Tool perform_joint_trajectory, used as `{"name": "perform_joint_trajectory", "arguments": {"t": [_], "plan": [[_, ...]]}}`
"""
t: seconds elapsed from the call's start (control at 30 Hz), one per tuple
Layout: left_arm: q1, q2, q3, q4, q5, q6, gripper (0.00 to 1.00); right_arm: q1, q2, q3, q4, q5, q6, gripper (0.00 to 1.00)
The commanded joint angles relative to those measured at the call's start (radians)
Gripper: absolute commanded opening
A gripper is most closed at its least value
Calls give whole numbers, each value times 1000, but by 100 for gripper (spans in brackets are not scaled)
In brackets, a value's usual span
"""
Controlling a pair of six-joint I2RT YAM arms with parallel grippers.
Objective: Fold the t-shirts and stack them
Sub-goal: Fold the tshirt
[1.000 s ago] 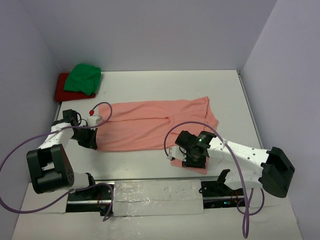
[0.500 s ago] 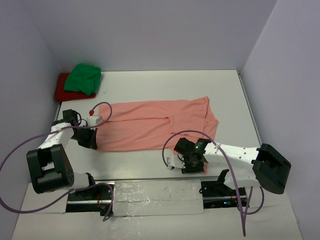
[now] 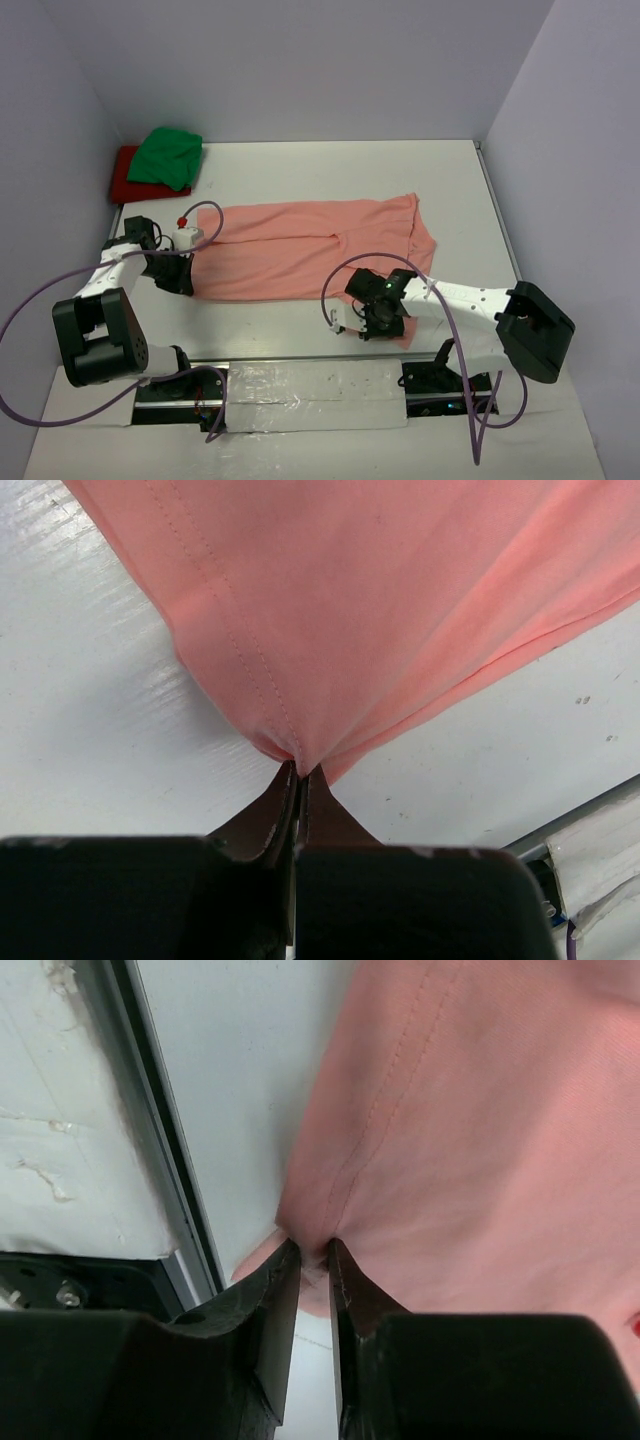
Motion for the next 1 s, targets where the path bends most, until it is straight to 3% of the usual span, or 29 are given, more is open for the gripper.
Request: {"name": "perform_joint_trajectory", "arguments": {"t": [0.0,0.17,0.37,0.57,0.97], "plan": [[6,-1,32,-4,9,3,0,-12,28,92,-85,-38,17,27],[5,-9,30,-6,13,6,0,-20,46,126,-182,-64,25,37],[5,-8,26,-6,18,12,0,-26,72,138,-201,-59,31,30],[6,-17,30,-14,12,19,0,-29,78,150,-254,-72,19,45],[5,6,32,-6,18,18,0,-26,192,144,-153,-125,-7,48]]}}
